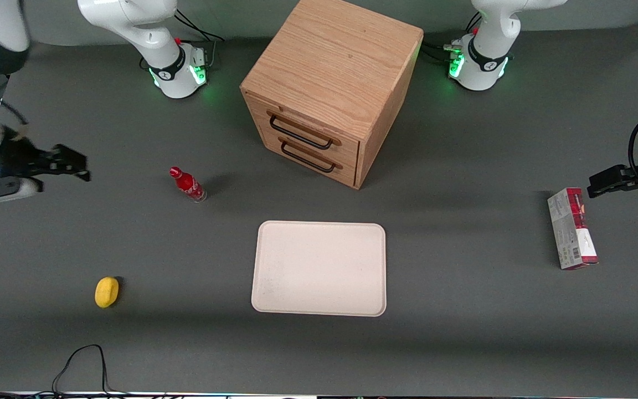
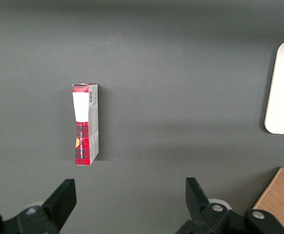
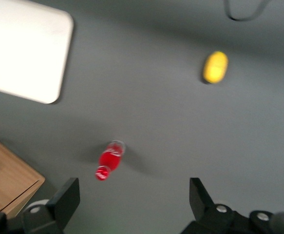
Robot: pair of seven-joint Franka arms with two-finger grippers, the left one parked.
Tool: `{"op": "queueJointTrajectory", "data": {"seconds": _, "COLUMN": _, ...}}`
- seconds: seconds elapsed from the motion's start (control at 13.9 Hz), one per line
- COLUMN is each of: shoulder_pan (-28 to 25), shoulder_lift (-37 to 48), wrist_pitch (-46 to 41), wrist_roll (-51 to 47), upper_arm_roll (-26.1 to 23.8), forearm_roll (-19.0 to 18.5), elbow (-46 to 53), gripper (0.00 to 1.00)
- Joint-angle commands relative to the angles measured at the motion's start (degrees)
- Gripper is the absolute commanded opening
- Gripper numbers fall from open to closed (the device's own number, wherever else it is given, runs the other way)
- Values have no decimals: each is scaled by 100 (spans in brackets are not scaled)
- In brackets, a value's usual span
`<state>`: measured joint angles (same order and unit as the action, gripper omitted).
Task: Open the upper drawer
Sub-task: 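Move the right gripper toward the upper drawer's black handle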
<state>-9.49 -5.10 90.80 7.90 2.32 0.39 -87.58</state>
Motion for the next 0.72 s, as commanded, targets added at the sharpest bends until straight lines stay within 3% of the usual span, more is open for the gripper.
{"op": "queueJointTrajectory", "data": {"seconds": 0.0, "shoulder_pan": -770, "shoulder_lift": -307, "wrist_pitch": -151, "wrist_roll": -69, "upper_arm_roll": 14, "forearm_roll": -12, "elbow": 267, "gripper": 100}}
{"op": "queueJointTrajectory", "data": {"seconds": 0.36, "shoulder_pan": -2300, "shoulder_lift": -545, "wrist_pitch": -99, "wrist_roll": -61, "upper_arm_roll": -3, "forearm_roll": -4, "elbow": 276, "gripper": 100}}
{"op": "queueJointTrajectory", "data": {"seconds": 0.65, "shoulder_pan": -2899, "shoulder_lift": -624, "wrist_pitch": -54, "wrist_roll": 176, "upper_arm_roll": -12, "forearm_roll": 66, "elbow": 267, "gripper": 100}}
